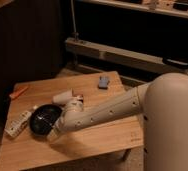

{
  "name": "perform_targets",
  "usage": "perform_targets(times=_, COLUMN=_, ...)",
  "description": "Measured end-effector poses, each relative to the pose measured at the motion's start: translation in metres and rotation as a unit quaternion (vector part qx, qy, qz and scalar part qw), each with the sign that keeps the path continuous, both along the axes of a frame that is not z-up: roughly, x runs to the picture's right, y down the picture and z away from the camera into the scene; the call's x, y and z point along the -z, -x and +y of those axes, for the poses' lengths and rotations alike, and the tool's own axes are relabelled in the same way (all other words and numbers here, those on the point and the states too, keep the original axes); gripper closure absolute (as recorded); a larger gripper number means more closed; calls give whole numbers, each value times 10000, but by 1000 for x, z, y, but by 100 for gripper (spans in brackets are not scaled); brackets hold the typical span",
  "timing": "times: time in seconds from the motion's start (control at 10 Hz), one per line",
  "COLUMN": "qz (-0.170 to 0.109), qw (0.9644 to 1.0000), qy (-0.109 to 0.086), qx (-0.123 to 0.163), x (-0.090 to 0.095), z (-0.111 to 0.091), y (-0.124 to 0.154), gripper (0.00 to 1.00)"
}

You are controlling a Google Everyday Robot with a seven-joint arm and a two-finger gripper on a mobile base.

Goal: Push the ceramic bowl across the table

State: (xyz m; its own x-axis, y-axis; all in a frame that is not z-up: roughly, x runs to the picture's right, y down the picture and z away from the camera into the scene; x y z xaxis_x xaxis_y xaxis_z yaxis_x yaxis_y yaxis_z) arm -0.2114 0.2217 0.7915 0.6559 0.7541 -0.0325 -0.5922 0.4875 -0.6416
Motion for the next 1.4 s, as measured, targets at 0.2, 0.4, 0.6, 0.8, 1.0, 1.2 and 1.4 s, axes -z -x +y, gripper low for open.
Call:
perform_targets(times=0.2, qz=-37, qw=10000, qy=19, qx=18, x=-3, z=2, y=10, gripper=26)
perform_targets(times=0.4, qz=-69, qw=10000, qy=21, qx=3, x=-5, z=2, y=18, gripper=26)
perform_targets(times=0.6, qz=-90, qw=9999, qy=-17, qx=-62, x=-6, z=-4, y=24, gripper=26)
perform_targets(times=0.8, qz=-89, qw=9999, qy=-61, qx=-118, x=-8, z=-13, y=32, gripper=26)
perform_targets(times=1.0, qz=-96, qw=9998, qy=-72, qx=-135, x=-14, z=-21, y=47, gripper=26)
perform_targets(times=1.2, qz=-115, qw=9999, qy=-55, qx=-105, x=-19, z=-23, y=59, gripper=26)
perform_targets(times=1.4, qz=-130, qw=9998, qy=-35, qx=-109, x=-21, z=-23, y=65, gripper=26)
